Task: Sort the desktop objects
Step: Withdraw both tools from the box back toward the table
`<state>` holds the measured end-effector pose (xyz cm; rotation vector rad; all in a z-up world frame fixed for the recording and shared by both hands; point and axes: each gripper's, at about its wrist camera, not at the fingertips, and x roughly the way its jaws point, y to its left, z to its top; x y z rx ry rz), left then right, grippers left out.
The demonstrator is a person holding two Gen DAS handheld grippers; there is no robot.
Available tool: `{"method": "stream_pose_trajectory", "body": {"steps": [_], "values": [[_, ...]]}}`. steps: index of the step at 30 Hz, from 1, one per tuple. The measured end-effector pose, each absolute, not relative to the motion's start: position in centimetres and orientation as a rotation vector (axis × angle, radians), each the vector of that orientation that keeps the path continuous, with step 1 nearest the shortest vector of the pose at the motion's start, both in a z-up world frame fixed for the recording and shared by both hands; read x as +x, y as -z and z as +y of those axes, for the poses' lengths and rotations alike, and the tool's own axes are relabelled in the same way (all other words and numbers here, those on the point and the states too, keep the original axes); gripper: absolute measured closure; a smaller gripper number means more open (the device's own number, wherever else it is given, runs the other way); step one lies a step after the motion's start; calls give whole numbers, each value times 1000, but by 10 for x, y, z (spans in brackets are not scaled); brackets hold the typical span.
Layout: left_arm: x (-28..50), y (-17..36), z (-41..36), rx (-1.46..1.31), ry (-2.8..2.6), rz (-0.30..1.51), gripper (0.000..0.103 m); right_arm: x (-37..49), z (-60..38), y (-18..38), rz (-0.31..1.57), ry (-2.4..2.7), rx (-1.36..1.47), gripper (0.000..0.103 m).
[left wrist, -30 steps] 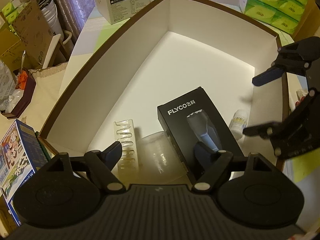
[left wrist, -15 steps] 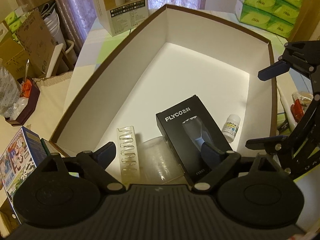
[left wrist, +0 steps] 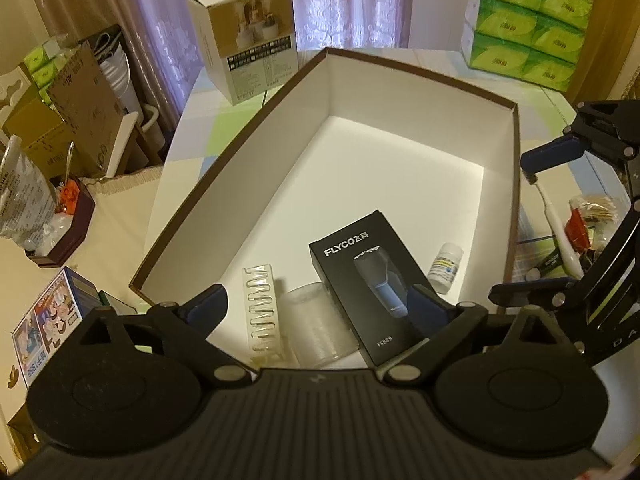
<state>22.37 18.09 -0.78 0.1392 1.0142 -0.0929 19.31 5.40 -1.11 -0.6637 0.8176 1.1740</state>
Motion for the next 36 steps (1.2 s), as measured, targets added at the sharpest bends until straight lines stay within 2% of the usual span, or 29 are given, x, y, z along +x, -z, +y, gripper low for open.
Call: {"method": "stream_pose_trajectory", "body": {"steps": [20,36], "values": [[155,-26,147,148,70,937,7,137,-22,-29,729,-1186,-498,2],[91,-14,104,120,81,969,7,98,-103,-23,782,-1122,-415,2]]}}
